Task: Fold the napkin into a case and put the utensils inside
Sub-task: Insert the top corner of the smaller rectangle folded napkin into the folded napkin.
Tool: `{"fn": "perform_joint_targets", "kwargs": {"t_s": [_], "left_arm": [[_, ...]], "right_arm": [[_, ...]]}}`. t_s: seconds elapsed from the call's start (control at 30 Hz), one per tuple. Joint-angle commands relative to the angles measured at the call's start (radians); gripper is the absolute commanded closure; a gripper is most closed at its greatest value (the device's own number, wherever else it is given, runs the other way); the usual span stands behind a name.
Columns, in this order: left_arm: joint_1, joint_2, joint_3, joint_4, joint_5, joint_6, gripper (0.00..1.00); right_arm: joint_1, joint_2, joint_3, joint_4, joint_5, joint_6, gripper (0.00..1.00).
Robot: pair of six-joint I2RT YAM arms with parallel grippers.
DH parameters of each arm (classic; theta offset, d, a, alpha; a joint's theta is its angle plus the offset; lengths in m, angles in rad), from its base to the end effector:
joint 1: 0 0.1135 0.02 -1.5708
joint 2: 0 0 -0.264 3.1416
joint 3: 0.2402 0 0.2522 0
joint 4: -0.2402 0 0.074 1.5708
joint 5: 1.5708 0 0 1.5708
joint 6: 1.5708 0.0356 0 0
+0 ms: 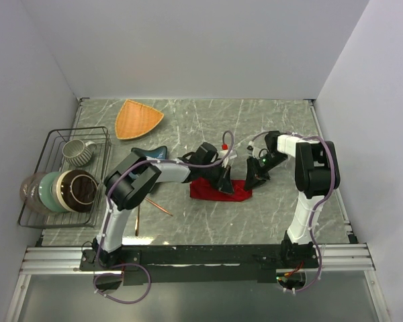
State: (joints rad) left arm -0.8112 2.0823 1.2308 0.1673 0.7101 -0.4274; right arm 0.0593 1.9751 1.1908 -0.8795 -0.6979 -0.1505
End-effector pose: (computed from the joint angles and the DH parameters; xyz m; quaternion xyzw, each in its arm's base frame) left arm 0.2820 -0.3307 0.1351 0.3079 0.8030 -0.4892 0.1452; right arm 0.3283 0.0424 0.1248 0.0825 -0.9352 -0.3432 0.0281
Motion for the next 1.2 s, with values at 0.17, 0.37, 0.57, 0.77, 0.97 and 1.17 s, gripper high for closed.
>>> {"fn": "perform_joint_targets", "kwargs": {"t_s": [0.17,0.37,0.57,0.77,0.97,1.17], "left_arm": [[0.01,0.085,0.088,-0.078,0.098,-0.157,0.99],[0.01,0.122,0.11,-0.135,0.118,-0.166,0.99],[0.014,0.131,0.107,-0.138,0.109,-0.185,0.99],[0.024,0.136,0.093,-0.127,0.111,-0.203,0.99],[0.03,0.142,0.093,-0.126,0.112,-0.206,0.99],[0.038,0.147,0.095,-0.129,0.118,-0.206,0.99]], "right_arm": [[0.039,-0.087,-0.033,0.07,0.084,-0.052,0.78],[0.05,-0.174,-0.045,0.099,0.017,-0.072,0.78],[0.094,-0.263,-0.077,0.178,0.029,-0.07,0.78],[0.154,-0.328,-0.141,0.255,0.126,-0.115,0.73],[0.211,-0.375,-0.197,0.323,0.248,-0.123,0.66],[0.24,-0.361,-0.232,0.367,0.299,-0.11,0.65]]}}
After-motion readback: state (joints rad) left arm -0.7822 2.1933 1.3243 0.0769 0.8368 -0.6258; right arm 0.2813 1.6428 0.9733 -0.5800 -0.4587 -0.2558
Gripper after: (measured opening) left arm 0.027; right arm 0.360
